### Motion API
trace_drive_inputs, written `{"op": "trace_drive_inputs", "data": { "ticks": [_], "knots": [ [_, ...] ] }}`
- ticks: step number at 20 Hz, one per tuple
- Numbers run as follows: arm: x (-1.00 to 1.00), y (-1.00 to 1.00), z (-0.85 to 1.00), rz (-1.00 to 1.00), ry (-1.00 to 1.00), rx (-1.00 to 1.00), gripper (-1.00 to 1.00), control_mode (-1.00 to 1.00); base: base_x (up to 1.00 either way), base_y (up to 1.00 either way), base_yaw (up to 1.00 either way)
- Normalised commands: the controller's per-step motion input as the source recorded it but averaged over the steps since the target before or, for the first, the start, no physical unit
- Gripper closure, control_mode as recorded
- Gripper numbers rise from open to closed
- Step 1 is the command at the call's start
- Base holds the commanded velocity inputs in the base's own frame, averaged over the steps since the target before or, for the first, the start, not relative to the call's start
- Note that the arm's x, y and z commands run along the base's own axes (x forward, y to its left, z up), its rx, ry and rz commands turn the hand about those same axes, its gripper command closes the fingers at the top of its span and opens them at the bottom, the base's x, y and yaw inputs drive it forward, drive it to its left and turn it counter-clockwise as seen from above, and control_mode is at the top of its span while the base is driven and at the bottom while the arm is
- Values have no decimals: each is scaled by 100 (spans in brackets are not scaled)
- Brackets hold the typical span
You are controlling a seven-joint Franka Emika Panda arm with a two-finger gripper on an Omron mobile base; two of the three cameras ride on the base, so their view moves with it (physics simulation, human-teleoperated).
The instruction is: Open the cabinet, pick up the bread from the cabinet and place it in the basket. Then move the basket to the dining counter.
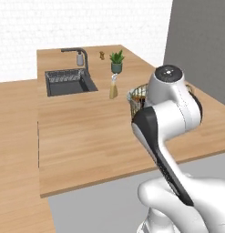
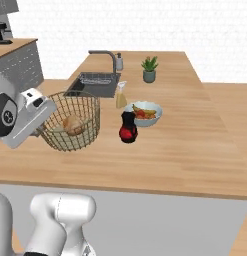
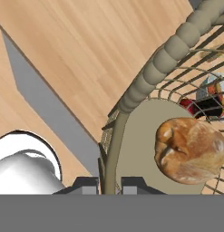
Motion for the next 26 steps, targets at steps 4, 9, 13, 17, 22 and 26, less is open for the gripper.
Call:
{"op": "trace_drive_inputs", "data": {
  "ticks": [4, 9, 13, 17, 22, 26],
  "knots": [
    [100, -45, -53, 8, 12, 8, 100, -100, 0, 0, 0],
    [100, -10, -63, 0, 24, 9, 100, -100, 0, 0, 0],
    [81, -24, -88, 0, 24, 3, 100, -100, 0, 0, 0],
    [55, -32, -100, 0, 21, 1, 100, -100, 0, 0, 0],
    [45, -44, -79, 0, 6, 0, 100, -100, 0, 0, 0],
    [23, -45, -61, 0, 0, 0, 100, -100, 0, 0, 0]
  ]
}}
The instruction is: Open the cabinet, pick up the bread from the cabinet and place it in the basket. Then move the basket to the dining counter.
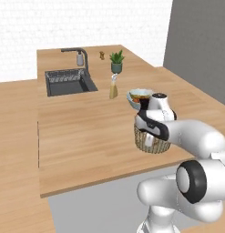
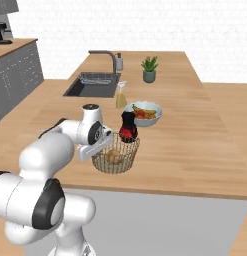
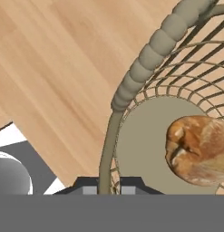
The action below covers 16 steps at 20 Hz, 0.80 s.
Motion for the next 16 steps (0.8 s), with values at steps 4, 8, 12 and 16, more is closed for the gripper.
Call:
{"op": "trace_drive_inputs", "data": {
  "ticks": [4, 8, 12, 16],
  "knots": [
    [14, -28, -55, 0, 0, 0, 100, -100, 0, 0, 0],
    [-2, -9, -21, 0, -2, 1, -100, -100, 0, 0, 0],
    [-27, 0, 66, -4, -6, 0, -100, -100, 0, 0, 0],
    [-50, 24, 100, -4, -7, 0, -100, -100, 0, 0, 0]
  ]
}}
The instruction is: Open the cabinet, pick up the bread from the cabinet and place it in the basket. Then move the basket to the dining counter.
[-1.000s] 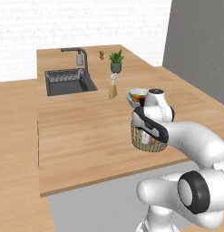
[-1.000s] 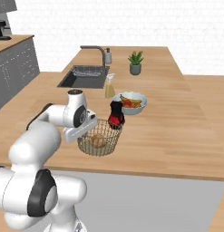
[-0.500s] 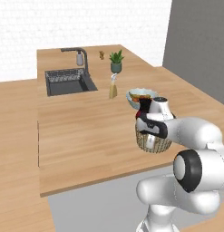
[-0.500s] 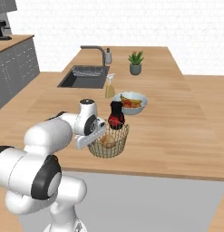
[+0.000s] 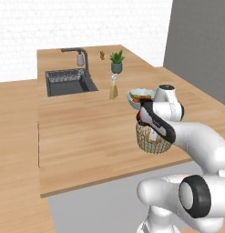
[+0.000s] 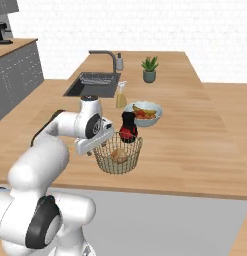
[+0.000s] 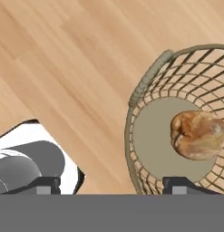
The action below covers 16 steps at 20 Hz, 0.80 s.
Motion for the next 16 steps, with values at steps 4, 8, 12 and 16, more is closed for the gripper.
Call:
{"op": "trace_drive_inputs", "data": {
  "ticks": [4, 8, 12, 16],
  "knots": [
    [-92, 86, 87, 0, -18, -2, -100, -100, 0, 0, 0],
    [-83, 100, 94, 0, -21, -8, -100, -100, 0, 0, 0],
    [-63, 100, 68, 5, -11, -9, -100, -100, 0, 0, 0],
    [-56, 100, 25, 12, -9, -8, -100, -100, 0, 0, 0]
  ]
}}
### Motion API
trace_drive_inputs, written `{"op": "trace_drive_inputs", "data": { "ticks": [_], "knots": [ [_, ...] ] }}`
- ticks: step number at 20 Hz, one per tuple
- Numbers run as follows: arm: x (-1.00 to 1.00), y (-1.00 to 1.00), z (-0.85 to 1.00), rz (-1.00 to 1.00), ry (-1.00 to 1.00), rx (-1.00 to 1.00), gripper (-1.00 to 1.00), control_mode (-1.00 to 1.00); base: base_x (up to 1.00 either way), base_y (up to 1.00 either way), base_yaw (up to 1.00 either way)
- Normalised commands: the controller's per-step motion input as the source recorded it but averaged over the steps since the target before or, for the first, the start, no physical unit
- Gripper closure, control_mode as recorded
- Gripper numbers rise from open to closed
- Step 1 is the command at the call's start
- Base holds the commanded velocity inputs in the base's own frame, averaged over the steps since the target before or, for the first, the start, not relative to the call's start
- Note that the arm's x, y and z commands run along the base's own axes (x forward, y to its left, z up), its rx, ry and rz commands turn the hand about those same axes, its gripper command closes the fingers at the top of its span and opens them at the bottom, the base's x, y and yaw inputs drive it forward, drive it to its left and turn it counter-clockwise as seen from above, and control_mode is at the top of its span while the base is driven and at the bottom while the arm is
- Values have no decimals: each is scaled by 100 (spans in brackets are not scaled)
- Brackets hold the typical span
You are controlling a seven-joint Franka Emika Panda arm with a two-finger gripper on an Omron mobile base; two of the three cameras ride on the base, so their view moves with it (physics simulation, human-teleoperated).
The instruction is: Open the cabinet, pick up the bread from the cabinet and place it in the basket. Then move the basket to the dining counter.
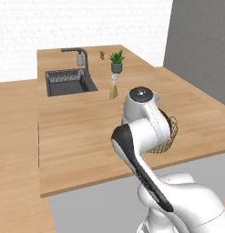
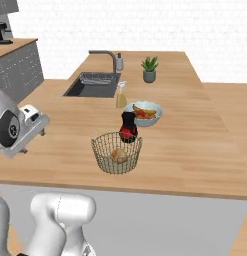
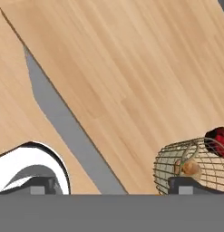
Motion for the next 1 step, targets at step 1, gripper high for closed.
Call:
{"op": "trace_drive_inputs", "data": {
  "ticks": [1],
  "knots": [
    [-39, 90, 0, 13, -2, -5, -100, -100, 0, 0, 0]
  ]
}}
